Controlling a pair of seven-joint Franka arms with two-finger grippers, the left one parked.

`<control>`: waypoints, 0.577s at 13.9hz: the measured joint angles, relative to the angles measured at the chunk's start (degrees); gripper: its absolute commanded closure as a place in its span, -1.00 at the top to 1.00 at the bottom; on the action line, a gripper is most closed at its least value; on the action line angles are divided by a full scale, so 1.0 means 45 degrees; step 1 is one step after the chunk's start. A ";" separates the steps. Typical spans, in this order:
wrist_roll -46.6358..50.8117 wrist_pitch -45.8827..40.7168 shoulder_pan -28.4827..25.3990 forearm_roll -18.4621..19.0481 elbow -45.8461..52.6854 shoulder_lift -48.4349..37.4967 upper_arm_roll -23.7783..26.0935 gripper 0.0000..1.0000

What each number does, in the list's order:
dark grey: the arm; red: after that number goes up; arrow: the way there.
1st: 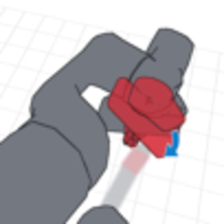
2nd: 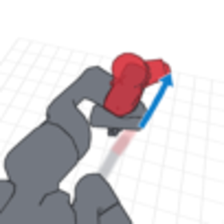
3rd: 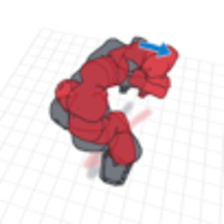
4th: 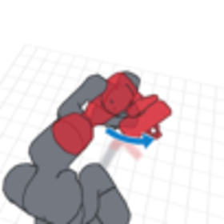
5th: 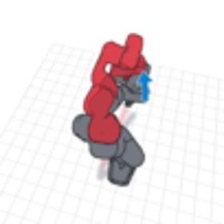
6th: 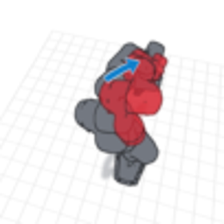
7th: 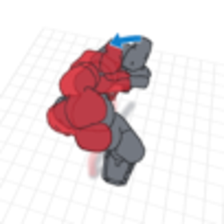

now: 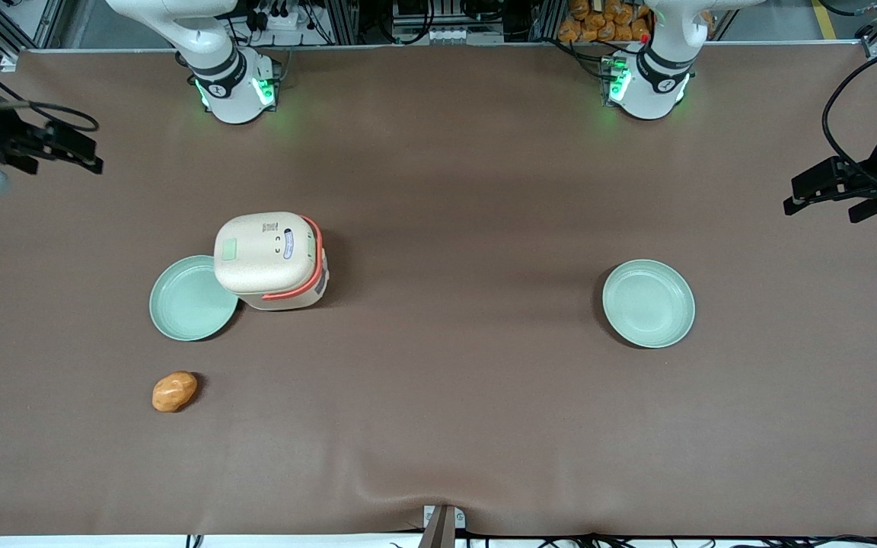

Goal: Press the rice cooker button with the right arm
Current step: 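Move the right gripper toward the white rice cooker's lid button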

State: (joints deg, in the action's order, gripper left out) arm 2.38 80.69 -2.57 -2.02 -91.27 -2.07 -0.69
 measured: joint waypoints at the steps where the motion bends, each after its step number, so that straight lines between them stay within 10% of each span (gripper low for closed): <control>1: 0.0003 0.0198 -0.0114 0.0001 -0.0010 0.0311 0.0023 1.00; 2: 0.0005 0.0509 -0.0247 0.0001 -0.0017 0.0674 0.0035 1.00; 5: 0.0018 0.1387 -0.0657 0.0001 -0.0027 0.1631 0.0058 -0.34; 8: 0.0065 0.1394 -0.0873 0.0000 -0.0160 0.2273 0.0306 -0.76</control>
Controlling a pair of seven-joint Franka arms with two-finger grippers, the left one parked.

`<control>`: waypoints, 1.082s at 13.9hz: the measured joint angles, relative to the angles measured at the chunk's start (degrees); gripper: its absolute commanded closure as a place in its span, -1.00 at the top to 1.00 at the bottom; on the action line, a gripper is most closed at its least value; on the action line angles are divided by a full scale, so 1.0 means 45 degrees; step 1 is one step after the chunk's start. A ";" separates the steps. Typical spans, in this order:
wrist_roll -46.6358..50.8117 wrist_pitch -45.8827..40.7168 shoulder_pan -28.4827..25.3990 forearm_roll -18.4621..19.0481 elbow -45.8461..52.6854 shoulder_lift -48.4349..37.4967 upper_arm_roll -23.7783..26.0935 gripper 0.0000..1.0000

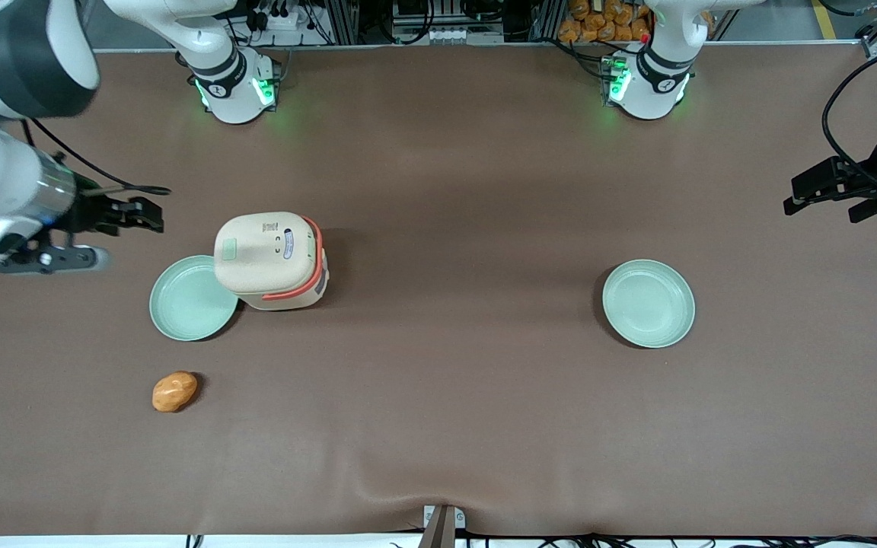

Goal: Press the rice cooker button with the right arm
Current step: 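Move the right gripper toward the white rice cooker's lid button, then press the lid release button on the rice cooker with the right gripper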

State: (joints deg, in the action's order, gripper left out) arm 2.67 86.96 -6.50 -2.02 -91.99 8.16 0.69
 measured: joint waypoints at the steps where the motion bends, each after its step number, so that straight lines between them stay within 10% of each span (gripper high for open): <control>1: 0.0012 -0.0015 -0.0021 0.0000 -0.0188 0.0131 0.0083 -0.83; 15: 0.0020 0.0360 -0.0445 -0.0531 -0.1411 0.2448 0.0209 -1.00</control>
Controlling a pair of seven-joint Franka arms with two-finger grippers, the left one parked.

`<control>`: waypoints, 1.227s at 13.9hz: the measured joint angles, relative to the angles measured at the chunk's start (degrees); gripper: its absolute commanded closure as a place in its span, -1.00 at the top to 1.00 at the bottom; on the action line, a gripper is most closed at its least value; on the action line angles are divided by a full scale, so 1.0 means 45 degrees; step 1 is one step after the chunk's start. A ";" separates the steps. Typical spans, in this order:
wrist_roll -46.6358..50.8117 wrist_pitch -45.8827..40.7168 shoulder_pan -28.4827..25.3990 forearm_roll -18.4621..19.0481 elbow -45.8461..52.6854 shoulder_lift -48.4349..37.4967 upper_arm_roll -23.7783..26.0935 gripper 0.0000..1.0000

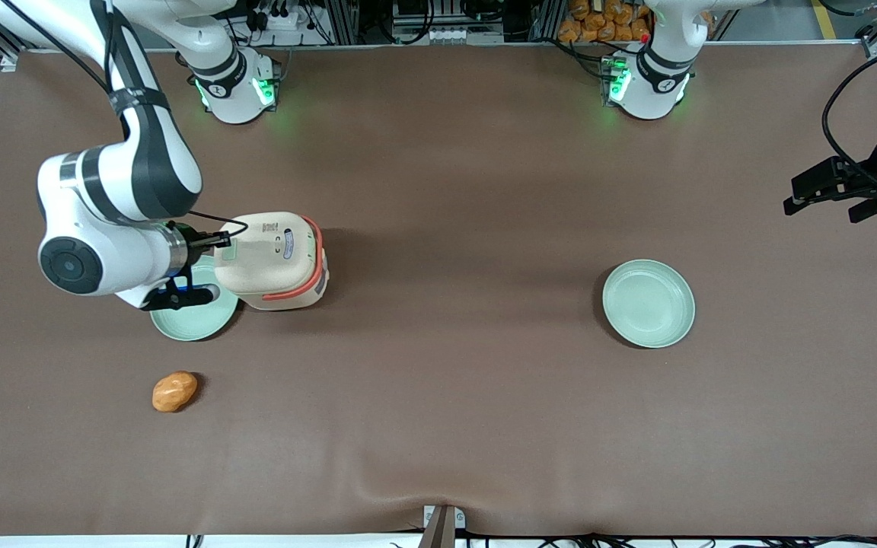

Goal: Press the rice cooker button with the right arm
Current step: 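Press the lid release button on the rice cooker with the right gripper, then hold the right gripper at the cooker as the lid springs open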

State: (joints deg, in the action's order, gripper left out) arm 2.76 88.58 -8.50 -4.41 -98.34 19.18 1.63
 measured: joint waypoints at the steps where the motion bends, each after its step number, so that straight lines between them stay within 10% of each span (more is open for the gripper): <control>1: 0.0000 0.0000 -0.0020 -0.0007 -0.0001 0.0098 0.0002 -1.00; 17: -0.0003 0.0578 -0.0161 -0.0088 0.0009 0.0530 0.0023 -0.98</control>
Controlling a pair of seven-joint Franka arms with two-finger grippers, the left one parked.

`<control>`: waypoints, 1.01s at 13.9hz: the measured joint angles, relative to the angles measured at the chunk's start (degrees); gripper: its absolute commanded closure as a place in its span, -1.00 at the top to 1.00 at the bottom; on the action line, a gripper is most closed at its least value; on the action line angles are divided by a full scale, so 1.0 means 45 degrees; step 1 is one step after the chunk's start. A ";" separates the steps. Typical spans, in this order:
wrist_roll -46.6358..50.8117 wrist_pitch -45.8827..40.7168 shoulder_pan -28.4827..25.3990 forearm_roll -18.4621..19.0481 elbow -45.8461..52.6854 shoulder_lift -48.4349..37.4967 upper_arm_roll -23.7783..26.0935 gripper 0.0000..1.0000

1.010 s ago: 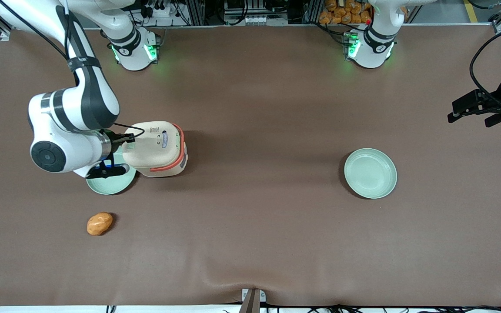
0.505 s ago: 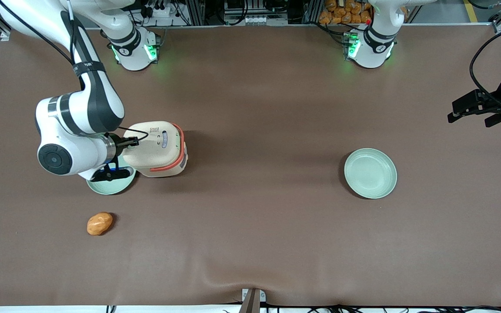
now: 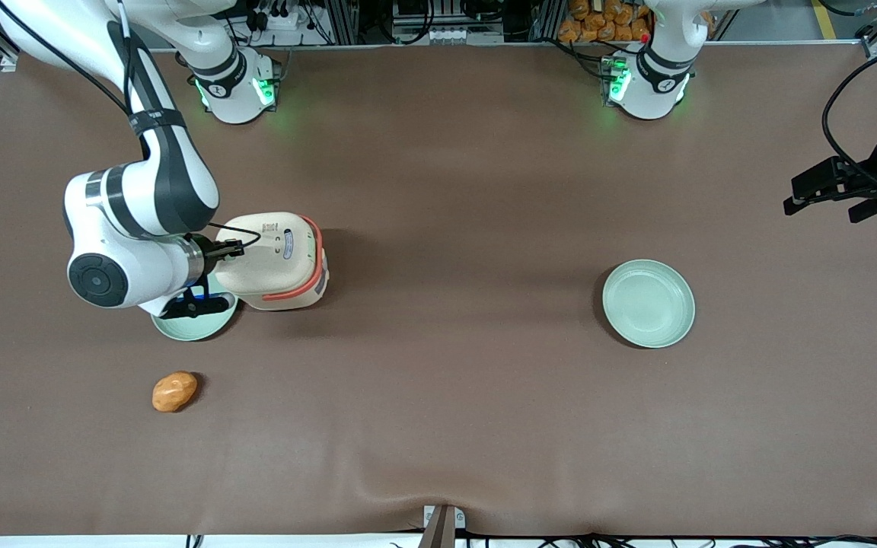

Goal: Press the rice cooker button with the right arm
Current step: 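Hold the right gripper at the cooker as the lid springs open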

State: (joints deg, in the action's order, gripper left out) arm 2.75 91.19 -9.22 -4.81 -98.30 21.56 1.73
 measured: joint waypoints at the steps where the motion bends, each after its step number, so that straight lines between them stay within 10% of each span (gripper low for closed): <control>1: 0.0000 -0.0001 0.0000 0.0000 0.0009 0.0000 0.0000 -0.89; 5: 0.0000 0.0065 0.0000 0.0001 0.0695 -0.0051 -0.0018 -0.17; 8: 0.0000 0.0084 0.0000 0.0000 0.2076 -0.0168 -0.0016 0.86; 14: 0.0001 0.0119 -0.0007 -0.0003 0.3720 -0.0263 0.0326 1.00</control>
State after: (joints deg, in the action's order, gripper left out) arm 2.76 91.72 -9.26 -4.82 -81.56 20.38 3.20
